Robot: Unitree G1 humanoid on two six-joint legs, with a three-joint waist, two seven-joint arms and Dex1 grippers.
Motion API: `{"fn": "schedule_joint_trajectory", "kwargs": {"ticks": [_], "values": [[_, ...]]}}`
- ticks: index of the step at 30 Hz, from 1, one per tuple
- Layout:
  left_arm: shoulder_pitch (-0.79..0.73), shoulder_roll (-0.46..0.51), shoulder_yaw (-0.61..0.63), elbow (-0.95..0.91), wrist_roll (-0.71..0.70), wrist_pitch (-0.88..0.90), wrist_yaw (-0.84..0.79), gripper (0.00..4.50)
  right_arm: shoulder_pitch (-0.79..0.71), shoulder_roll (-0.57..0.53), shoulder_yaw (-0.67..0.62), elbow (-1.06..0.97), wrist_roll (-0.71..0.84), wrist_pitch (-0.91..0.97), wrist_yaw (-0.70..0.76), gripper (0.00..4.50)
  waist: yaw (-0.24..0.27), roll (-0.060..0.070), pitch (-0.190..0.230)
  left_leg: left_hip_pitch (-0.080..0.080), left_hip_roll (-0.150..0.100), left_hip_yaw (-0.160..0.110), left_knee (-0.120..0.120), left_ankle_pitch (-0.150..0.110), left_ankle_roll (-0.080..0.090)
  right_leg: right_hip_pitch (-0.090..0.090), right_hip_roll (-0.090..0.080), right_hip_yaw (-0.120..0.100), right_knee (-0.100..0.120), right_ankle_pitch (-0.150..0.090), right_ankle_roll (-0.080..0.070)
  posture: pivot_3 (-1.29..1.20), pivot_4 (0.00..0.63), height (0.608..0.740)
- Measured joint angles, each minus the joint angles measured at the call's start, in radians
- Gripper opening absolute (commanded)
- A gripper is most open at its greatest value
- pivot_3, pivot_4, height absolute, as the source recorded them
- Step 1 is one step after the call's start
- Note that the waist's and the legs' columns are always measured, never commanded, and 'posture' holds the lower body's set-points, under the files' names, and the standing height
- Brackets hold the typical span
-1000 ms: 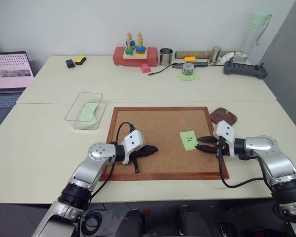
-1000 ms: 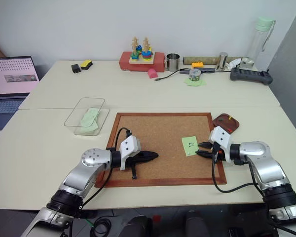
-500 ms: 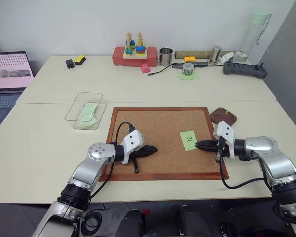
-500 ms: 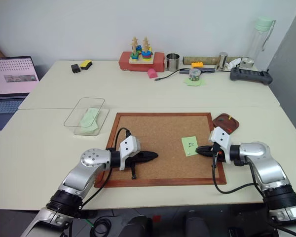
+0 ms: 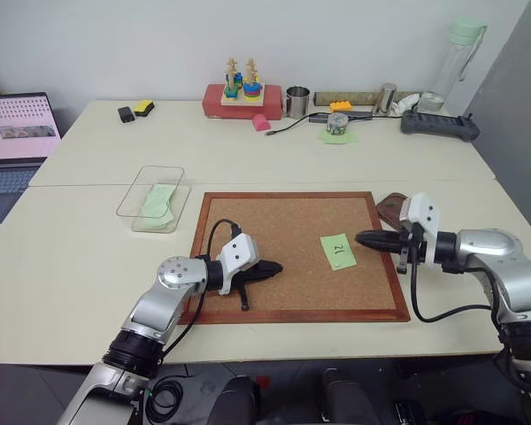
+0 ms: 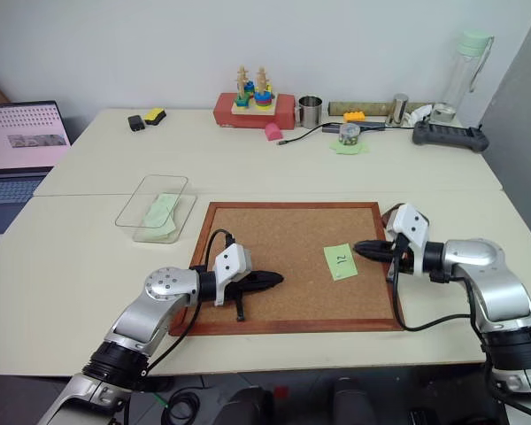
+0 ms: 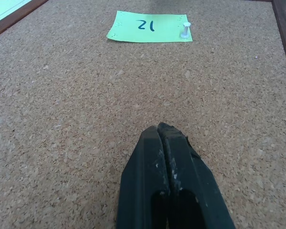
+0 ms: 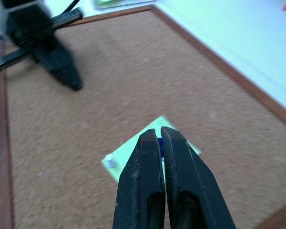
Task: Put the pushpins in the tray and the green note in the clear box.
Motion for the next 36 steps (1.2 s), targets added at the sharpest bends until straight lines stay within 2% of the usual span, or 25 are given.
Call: {"fn": "schedule_joint_trajectory", "kwargs": {"ticks": [2,8,18,19,22,27,33,36], "values": [[0.000,-0.002,-0.001,0.000,0.001,-0.001,0.004,0.00,-0.060,0.017,-0.021,0.098,-0.057,-0.003,-0.121,0.07,0.001,0.000,0.000,0.000,0.000,0.000,0.000,0.000,0.000,0.000,0.000,0.000,0.000,0.000,-0.001,0.00,0.150,0.740],[0.005,-0.001,-0.002,0.001,0.001,-0.014,0.004,0.00,-0.121,0.045,-0.048,0.310,-0.186,-0.045,-0.361,0.07,0.002,0.000,0.000,-0.001,0.000,0.002,-0.001,0.000,0.000,-0.001,0.000,0.000,0.000,0.000,-0.001,0.00,0.150,0.740],[0.005,-0.001,-0.002,0.002,0.002,-0.016,0.006,0.00,-0.146,0.101,-0.055,0.441,-0.198,-0.049,-0.403,0.07,0.001,0.000,-0.001,-0.001,0.000,0.003,0.000,0.000,0.000,0.000,0.000,0.000,0.000,0.000,-0.001,0.00,0.150,0.740],[0.005,-0.001,-0.002,0.002,0.002,-0.016,0.006,0.00,-0.148,0.101,-0.055,0.445,-0.198,-0.049,-0.406,0.37,0.001,0.000,-0.001,-0.001,0.000,0.003,0.000,0.000,0.000,0.000,0.000,0.000,0.000,0.000,-0.001,0.00,0.150,0.740],[0.005,-0.001,-0.002,0.002,0.002,-0.016,0.007,0.00,-0.156,0.102,-0.064,0.471,-0.200,-0.051,-0.419,0.81,0.001,0.000,-0.001,-0.001,0.000,0.003,0.000,0.000,0.000,0.000,0.000,0.000,0.000,0.000,-0.001,0.00,0.150,0.740],[0.005,-0.001,-0.002,0.002,0.002,-0.016,0.007,0.00,-0.167,0.104,-0.086,0.478,-0.198,-0.061,-0.434,1.80,0.001,0.001,-0.001,-0.001,0.000,0.003,0.000,0.000,0.000,0.000,0.000,0.000,0.000,0.000,-0.001,0.00,0.150,0.740],[0.005,-0.001,-0.002,0.002,0.002,-0.016,0.007,0.00,-0.179,0.106,-0.099,0.434,-0.159,-0.063,-0.412,3.14,0.001,0.001,-0.001,-0.001,0.000,0.003,0.000,0.000,0.000,0.000,0.000,0.000,0.000,0.000,-0.001,0.00,0.150,0.740],[0.007,-0.002,-0.003,0.000,0.002,-0.016,0.008,0.00,-0.129,0.086,-0.098,0.310,-0.111,-0.060,-0.312,3.14,0.002,0.001,-0.001,-0.001,0.000,0.002,0.000,0.000,0.000,0.000,0.000,-0.001,0.000,0.000,-0.001,0.00,0.150,0.740]]}}
